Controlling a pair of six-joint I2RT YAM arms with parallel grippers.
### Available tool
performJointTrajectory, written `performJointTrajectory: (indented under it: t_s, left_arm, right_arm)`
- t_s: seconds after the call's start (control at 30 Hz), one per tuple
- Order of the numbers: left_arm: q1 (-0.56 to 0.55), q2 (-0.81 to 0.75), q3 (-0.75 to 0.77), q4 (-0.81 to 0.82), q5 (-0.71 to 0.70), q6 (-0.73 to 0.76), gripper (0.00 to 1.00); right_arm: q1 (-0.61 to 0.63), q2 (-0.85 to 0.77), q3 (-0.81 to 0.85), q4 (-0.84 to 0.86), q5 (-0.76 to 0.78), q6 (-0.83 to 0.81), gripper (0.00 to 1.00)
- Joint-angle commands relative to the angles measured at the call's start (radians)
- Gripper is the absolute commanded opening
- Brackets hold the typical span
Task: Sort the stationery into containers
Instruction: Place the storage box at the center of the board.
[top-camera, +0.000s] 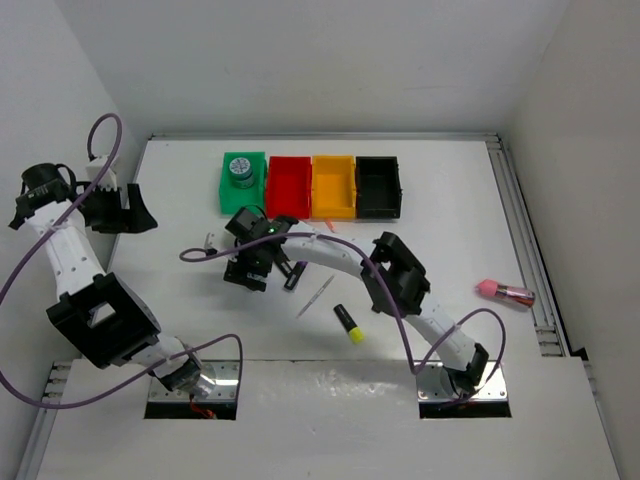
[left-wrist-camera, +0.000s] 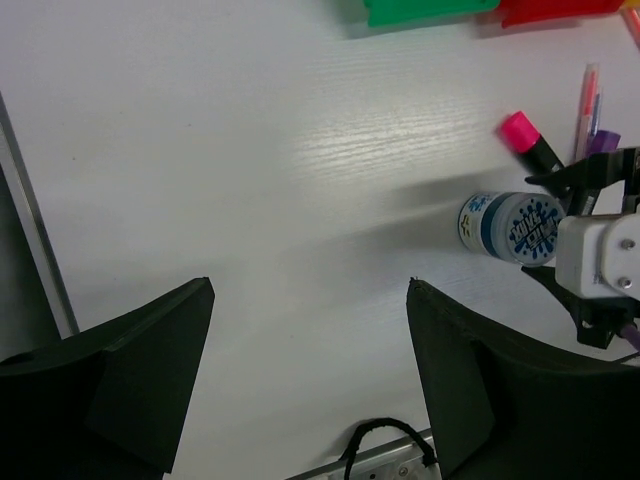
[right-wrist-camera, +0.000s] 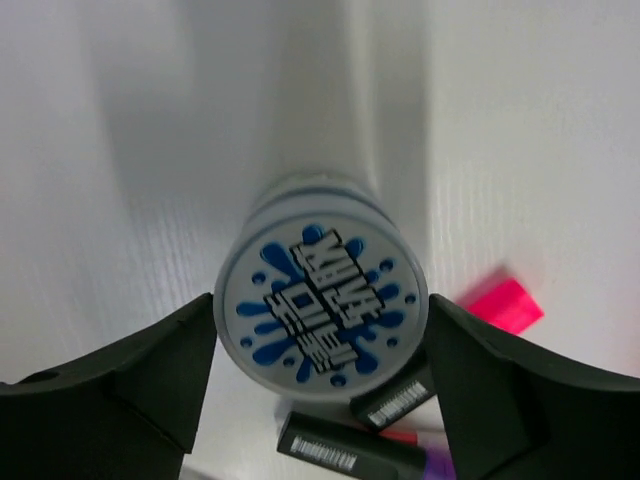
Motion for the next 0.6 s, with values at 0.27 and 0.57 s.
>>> performJointTrajectory:
  t_s: [0.27,0.57]
  left_arm:
    - [-0.039,-0.029,-0.011,-0.137,0.169,0.294,0.82]
    - [-0.488,-0.136,-0.23,0.063,-0.033,0.288,0.82]
  right_arm:
    - [-0.132,-0.513,-0.137,-0.132,0.024,0.227,0.84]
    - [-0.551,-1.008,-0.799,-0.171,-0.015,0.296,0.84]
